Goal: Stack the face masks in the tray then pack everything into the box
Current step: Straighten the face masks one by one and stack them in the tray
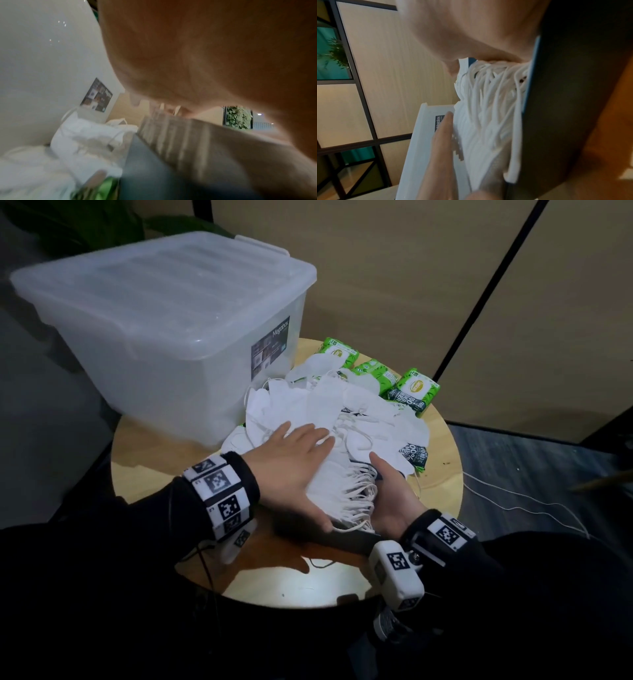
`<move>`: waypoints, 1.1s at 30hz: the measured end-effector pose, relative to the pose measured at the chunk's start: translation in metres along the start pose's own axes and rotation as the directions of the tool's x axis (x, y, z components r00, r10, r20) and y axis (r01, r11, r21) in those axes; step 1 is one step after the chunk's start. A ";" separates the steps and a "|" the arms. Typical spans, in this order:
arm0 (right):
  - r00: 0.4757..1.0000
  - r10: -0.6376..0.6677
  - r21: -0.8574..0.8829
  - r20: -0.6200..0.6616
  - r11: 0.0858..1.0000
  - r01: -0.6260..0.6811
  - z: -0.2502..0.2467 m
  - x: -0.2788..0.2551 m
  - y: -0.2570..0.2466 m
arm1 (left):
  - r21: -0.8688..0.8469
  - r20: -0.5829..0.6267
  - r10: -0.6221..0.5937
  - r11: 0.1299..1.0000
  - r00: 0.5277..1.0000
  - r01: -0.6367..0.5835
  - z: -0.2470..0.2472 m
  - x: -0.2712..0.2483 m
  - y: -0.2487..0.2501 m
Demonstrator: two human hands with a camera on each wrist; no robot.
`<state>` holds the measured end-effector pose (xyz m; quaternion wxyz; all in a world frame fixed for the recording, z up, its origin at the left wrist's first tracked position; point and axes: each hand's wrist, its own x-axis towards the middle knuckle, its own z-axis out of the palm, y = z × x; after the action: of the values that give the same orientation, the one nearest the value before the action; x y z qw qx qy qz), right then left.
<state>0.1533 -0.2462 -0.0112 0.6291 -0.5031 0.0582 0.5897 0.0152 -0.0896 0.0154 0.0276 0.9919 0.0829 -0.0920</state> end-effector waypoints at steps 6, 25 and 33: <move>0.998 -0.013 0.091 0.057 0.996 0.008 0.000 0.004 -0.002 | -0.063 -0.034 -0.002 0.998 0.999 0.000 0.027 0.003 0.010; 0.999 0.019 0.145 0.036 0.989 -0.024 -0.010 0.017 -0.006 | -0.215 -0.084 0.008 0.976 0.996 -0.026 0.024 -0.006 0.005; 0.998 0.048 0.063 0.045 0.997 -0.051 -0.013 0.014 -0.009 | -0.566 -0.065 -0.240 0.808 0.969 0.162 -0.003 -0.015 -0.029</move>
<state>0.1709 -0.2439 -0.0217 0.6313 -0.4680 0.0758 0.6138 -0.0037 -0.0634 0.0202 0.2995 0.9301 0.2125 0.0003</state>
